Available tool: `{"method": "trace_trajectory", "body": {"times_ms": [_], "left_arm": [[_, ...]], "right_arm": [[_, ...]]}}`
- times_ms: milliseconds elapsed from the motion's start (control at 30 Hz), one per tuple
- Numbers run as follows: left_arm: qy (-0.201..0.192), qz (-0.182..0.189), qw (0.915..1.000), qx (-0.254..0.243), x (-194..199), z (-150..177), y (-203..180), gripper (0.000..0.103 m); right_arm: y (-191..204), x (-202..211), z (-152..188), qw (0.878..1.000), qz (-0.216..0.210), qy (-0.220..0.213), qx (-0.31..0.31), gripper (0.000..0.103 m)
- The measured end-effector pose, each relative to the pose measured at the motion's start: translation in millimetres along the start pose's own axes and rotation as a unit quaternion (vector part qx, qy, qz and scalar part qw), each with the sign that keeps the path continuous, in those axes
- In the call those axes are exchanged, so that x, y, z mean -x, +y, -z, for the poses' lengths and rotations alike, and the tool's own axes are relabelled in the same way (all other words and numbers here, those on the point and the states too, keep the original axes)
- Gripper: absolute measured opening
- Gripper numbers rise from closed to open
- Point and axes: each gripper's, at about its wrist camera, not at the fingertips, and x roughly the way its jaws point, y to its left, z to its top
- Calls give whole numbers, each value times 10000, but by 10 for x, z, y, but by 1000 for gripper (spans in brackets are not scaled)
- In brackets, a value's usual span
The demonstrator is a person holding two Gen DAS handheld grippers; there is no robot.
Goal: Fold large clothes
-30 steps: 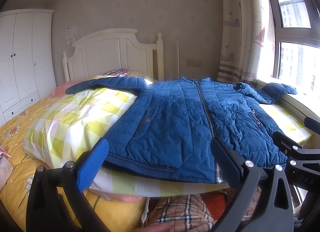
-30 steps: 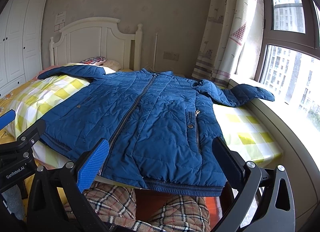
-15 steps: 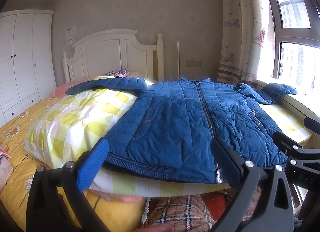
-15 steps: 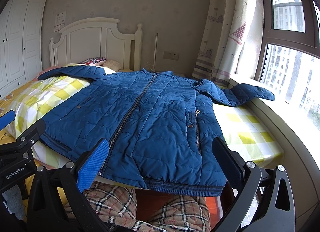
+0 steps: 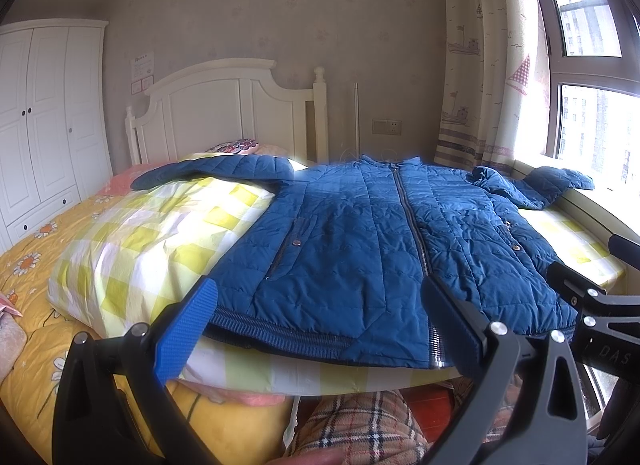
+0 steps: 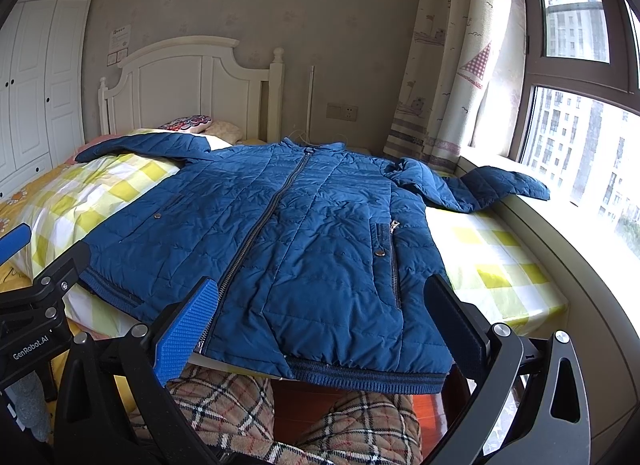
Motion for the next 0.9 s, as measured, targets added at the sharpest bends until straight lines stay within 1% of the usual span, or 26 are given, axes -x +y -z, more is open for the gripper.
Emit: {"method": "trace_trajectory", "body": {"times_ms": [233, 333, 400, 467, 533, 600, 633, 700, 800, 833, 900], "left_arm": [[82, 12, 10000, 5, -39, -9, -3, 101], [121, 35, 9999, -8, -62, -3, -1, 101], [154, 133, 9998, -38, -80, 10, -16, 101], [231, 227, 9993, -175, -140, 3, -80, 101], [331, 302, 9984, -346, -292, -34, -170, 101], [467, 233, 9974, -504, -550, -115, -266, 101], [626, 268, 9958, -613, -737, -178, -325, 101], [1031, 457, 9905, -783, -1168, -352, -430, 101], [1586, 569, 9821, -847, -1848, -634, -536, 101], [1690, 547, 9805, -845, -2082, -728, -555, 101], [1811, 354, 9796, -795, -2532, -882, -563, 101]], "right_arm": [[-44, -25, 1, 9999, -106, 39, -102, 99], [-75, -35, 16, 9994, -294, 38, -192, 99], [-83, -50, 30, 9990, -379, 60, -224, 99], [-117, -91, 39, 9984, -479, 109, -277, 99], [-217, -184, 37, 9971, -580, 213, -449, 99], [-372, -332, 27, 9954, -588, 358, -667, 99], [-465, -417, 12, 9947, -564, 412, -756, 99], [-675, -595, -39, 9930, -490, 497, -954, 99], [-1122, -888, -180, 9879, -277, 562, -1417, 99], [-1303, -991, -245, 9862, -153, 542, -1556, 99], [-1645, -1182, -408, 9842, 103, 429, -1712, 99]]}}
